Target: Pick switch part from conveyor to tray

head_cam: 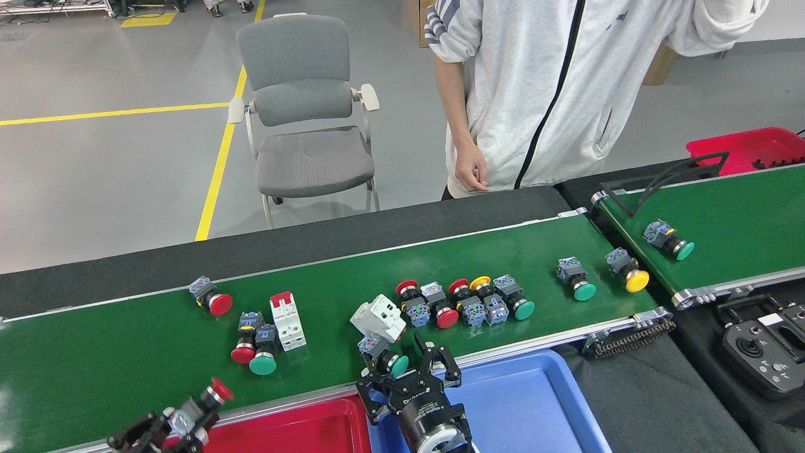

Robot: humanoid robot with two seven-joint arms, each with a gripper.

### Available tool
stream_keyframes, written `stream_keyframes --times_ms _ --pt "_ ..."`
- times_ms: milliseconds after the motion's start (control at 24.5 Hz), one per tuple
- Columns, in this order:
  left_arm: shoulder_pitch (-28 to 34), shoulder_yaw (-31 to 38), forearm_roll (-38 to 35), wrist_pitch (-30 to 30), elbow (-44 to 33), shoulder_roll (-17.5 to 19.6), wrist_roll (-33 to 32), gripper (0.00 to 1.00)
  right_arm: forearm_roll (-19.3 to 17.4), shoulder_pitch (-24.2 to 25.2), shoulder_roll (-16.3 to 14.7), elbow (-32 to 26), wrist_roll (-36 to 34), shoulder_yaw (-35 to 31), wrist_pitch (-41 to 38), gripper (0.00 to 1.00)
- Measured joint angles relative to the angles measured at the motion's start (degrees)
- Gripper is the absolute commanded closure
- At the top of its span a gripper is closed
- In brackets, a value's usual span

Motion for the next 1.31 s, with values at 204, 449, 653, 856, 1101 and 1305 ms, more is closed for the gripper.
stream_keyframes --times_ms 204,449,653,856,1101,1305 --pt "0.00 0.49 -0.01 -0.11 -1.20 -6.57 -1.34 0.00 0.03 -0.18 -0.03 -0.08 0.82 0.27 -0.64 0.99" --pt "0.24 9.61 -0.02 8.37 -1.94 -11.95 -1.49 0.00 -0.06 -0.16 -1.22 -2.85 1.13 0.24 -1.78 0.99" --pt "1.28 15.70 -0.04 14.59 -1.94 -12.52 -1.63 0.00 -0.03 1.96 -2.85 -10.56 1.06 0.62 -10.77 0.99" --pt "-1.58 14.62 -1.46 15.70 -1.95 -12.66 -2.16 0.00 0.01 4.05 -5.55 -13.28 1.04 4.81 -24.53 0.08" --pt "-4.83 12.47 -7.15 16.07 -1.97 -13.21 -2.32 0.00 0.03 5.80 -5.85 -13.29 1.02 5.12 -29.21 0.02" --pt "-8.94 8.40 -11.38 17.14 -1.75 -13.21 -5.01 0.00 0.01 7.27 -5.80 -14.74 1.02 1.38 -25.82 0.03"
